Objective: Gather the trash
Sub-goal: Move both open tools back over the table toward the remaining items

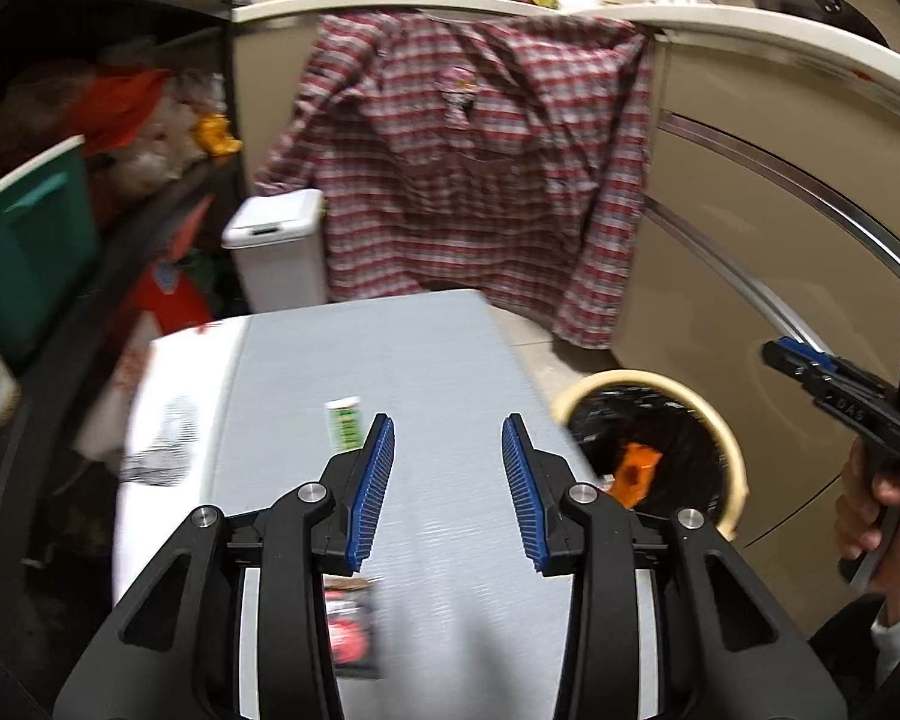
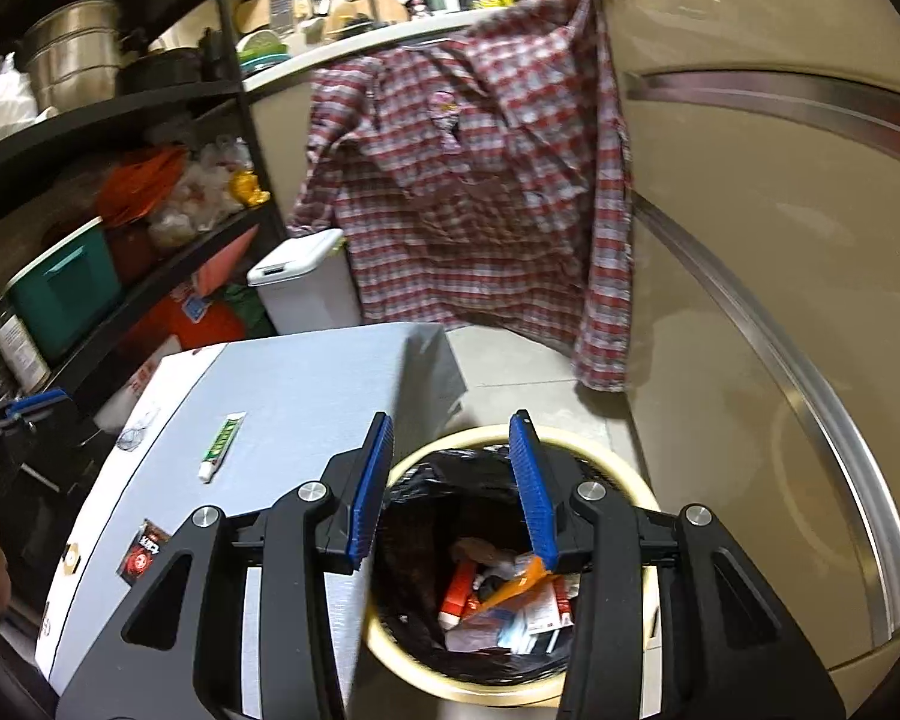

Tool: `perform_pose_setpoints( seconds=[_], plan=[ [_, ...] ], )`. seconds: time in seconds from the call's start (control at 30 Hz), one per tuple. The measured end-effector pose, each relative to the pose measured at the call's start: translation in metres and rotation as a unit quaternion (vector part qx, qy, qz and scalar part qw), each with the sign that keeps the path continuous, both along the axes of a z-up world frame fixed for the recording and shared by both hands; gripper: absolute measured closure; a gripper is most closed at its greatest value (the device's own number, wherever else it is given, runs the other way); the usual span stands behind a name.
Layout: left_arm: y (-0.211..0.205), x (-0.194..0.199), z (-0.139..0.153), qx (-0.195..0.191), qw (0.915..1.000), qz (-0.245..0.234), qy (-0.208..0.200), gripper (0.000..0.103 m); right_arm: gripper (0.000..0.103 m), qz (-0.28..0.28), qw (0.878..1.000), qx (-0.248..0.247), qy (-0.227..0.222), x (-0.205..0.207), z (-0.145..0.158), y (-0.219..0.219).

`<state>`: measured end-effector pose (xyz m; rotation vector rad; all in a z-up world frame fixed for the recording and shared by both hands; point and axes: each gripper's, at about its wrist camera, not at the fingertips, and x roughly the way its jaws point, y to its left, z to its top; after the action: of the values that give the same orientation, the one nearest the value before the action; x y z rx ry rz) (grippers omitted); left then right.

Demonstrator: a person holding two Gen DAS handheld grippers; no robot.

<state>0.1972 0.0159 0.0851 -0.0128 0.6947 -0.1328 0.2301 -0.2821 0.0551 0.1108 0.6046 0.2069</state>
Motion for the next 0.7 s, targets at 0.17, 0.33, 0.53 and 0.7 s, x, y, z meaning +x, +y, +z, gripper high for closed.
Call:
perform_pose_setpoints(
  seconds=[0.17, 0.33, 0.53, 0.7],
  plan=[
    [0.052, -0.018, -0.01, 0.013, 0.9995, 0.027, -0.008, 0.066, 0.07, 0.02, 1.0, 0.016, -0.005, -0.007, -0.001, 0.023],
    [0.077, -0.015, -0.057, -0.019, 0.997, 0.056, 0.049, 0.062, 0.076, 0.04, 0.999, 0.017, -0.008, -0.01, -0.009, 0.052],
    [0.075, -0.015, -0.108, -0.008, 0.9943, 0.051, 0.093, 0.046, 0.079, 0.053, 0.998, 0.012, -0.028, -0.01, -0.009, 0.083],
    [0.073, -0.014, -0.137, -0.001, 0.9916, 0.037, 0.124, 0.034, 0.077, 0.072, 0.997, 0.014, -0.019, -0.005, -0.016, 0.103]
  ],
)
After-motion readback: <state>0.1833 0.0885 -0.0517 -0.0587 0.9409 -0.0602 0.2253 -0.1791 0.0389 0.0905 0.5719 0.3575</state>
